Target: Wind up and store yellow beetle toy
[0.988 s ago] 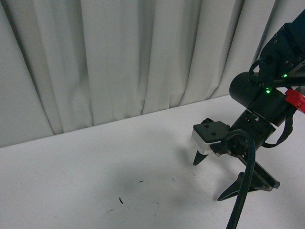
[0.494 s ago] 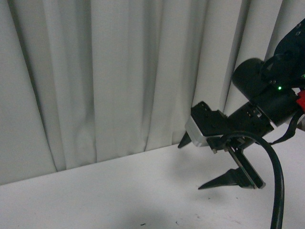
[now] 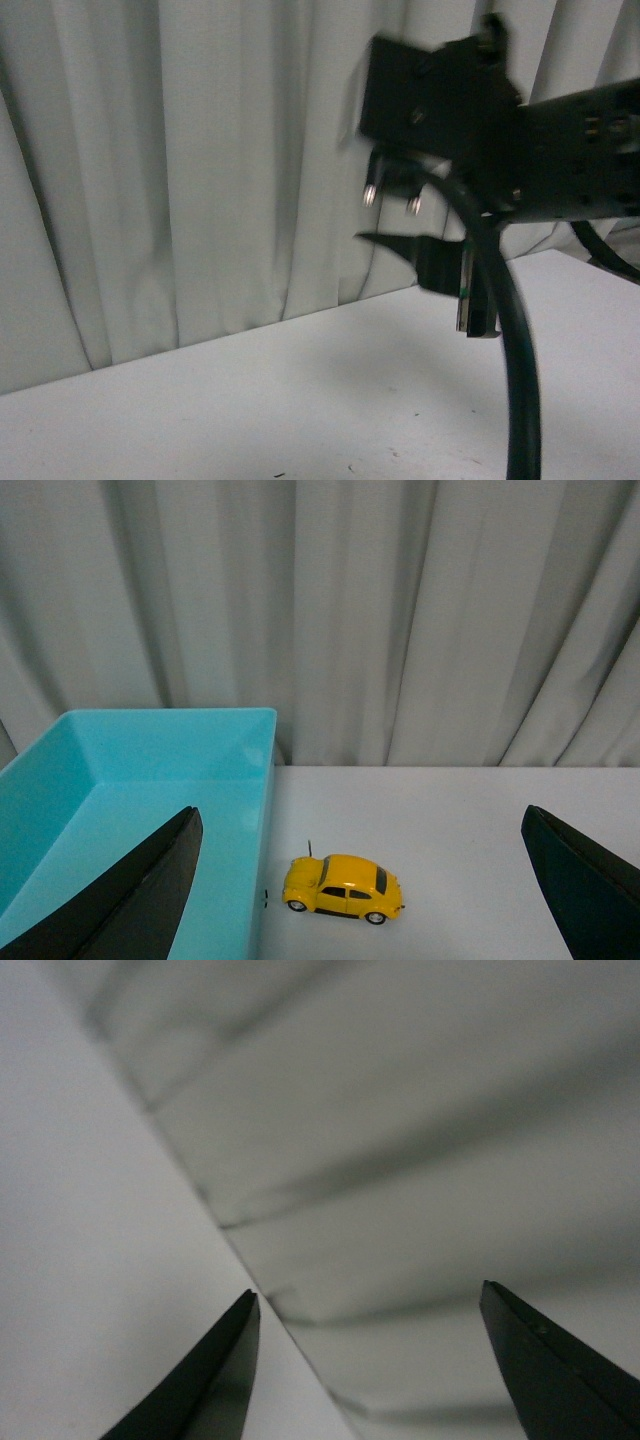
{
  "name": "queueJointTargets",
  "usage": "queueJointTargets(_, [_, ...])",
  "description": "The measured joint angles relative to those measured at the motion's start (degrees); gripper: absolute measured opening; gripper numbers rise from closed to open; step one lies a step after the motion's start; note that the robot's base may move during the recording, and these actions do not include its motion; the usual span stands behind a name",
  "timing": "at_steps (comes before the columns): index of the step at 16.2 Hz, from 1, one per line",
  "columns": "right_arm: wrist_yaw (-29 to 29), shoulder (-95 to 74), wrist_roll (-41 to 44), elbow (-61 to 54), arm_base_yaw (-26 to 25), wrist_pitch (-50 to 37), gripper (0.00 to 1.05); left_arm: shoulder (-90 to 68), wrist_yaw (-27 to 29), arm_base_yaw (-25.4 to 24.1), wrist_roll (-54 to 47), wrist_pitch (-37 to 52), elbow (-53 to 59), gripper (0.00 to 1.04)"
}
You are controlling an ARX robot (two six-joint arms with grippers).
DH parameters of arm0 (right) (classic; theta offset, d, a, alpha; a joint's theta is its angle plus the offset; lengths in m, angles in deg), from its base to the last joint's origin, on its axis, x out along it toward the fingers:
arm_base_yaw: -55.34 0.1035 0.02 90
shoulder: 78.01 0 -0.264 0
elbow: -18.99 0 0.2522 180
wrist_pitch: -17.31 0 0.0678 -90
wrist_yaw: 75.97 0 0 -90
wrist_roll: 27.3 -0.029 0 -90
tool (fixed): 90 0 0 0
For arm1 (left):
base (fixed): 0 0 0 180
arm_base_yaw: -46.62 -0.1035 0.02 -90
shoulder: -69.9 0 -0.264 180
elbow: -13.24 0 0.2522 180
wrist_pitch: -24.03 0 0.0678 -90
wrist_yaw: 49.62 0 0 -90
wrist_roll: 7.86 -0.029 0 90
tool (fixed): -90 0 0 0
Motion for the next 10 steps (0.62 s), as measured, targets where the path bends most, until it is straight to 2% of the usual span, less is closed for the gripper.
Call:
queueJointTargets(1, [10.2,5.0,-19.8,-6.5,-1.0,-11.2,0.56,0.0,0.0,0.0,0.0,0.0,0.0,0.98])
queueJointTargets(2, [13.2,7.1,-31.4,-9.3,-1.3,-16.5,0.47,0.0,0.0,0.0,0.0,0.0,0.0,0.98])
queueJointTargets(4, [13.4,10.2,-50.5,-14.6,-1.2,-19.6,0.26,0.0,0.0,0.0,0.0,0.0,0.0,0.98])
queueJointTargets(5, [13.4,12.0,-56.1,-17.6,-1.1,-19.3,0.12,0.0,0.2,0.0,0.0,0.0,0.0,0.98])
queueJointTargets(6, [13.4,14.1,-58.1,-19.3,-1.1,-19.3,0.01,0.0,0.0,0.0,0.0,0.0,0.0,0.98])
queueJointTargets(10, [13.4,19.5,-60.5,-22.8,-1.1,-18.1,0.02,0.0,0.0,0.0,0.0,0.0,0.0,0.98])
